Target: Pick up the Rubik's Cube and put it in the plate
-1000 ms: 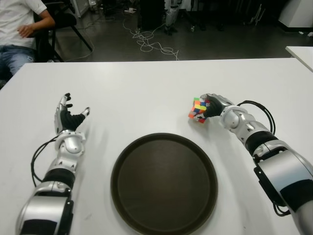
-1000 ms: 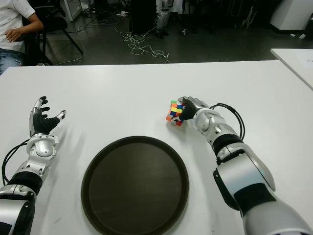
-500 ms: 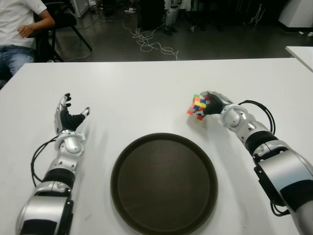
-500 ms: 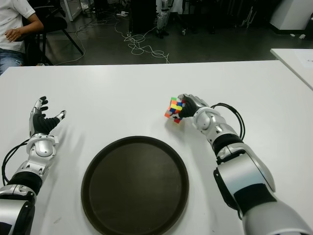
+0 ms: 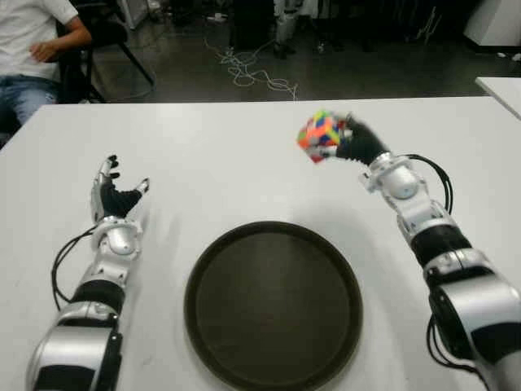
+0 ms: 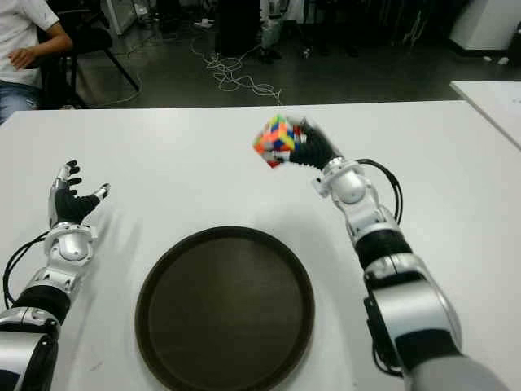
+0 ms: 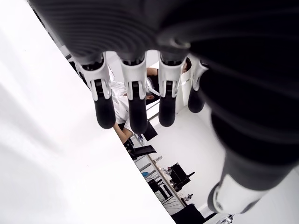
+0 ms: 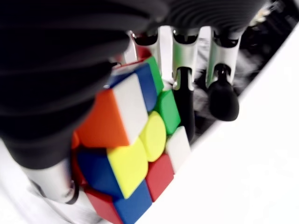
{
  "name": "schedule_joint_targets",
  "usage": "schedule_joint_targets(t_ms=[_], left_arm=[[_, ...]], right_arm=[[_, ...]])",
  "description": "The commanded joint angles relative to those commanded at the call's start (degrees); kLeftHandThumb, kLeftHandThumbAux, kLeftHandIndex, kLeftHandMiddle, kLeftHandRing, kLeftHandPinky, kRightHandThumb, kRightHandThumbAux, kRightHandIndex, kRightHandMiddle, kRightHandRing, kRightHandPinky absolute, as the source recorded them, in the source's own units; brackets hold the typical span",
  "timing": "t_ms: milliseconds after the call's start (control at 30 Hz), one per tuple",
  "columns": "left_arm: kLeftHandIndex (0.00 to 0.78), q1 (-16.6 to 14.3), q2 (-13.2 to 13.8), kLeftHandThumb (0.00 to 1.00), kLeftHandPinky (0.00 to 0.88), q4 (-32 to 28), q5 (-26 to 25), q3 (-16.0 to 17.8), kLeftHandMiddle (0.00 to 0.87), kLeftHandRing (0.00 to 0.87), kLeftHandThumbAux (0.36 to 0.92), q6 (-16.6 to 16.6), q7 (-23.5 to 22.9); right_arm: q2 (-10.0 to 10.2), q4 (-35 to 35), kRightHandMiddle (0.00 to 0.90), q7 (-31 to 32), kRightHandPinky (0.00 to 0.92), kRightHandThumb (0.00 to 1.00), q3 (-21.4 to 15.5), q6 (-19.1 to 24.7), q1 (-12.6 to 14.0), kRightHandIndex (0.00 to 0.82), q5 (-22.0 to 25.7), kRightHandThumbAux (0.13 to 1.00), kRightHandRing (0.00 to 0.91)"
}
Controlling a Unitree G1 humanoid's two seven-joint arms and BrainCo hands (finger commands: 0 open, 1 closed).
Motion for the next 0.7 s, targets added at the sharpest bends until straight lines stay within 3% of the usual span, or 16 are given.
schedule_joint_targets(t_ms=[133,267,700], left_arm=[[0.101,0.0,-0.1,0.240,0.209,0.0,-0.4,0.2,0.172,0.180,0.759,0.0,-0.6],[0.099,0.0,-0.2,0.230,0.196,-0.1,-0.5,0.4,0.169,0.177,0.753,0.4,-0.7],[0.108,-0.2,0.0,0.246,0.189,0.2,0.0,0.2,0.172,0.176,0.753,1.1,0.0]], right_arm=[[0.9,-3.8,0.792,3.5,0.798,0.682,-1.5,-1.2,2.3,0.436,4.0,0.727,0.810],[1.8,-8.5,0.798,7.3,0.807,0.683,-2.3,1.5,4.3,0.436,7.5,0.726,0.818],[2.1,-18.8,0.776,12.0,0.786,0.689,-2.2,9.9,8.3,0.435,10.0,0.722,0.795]])
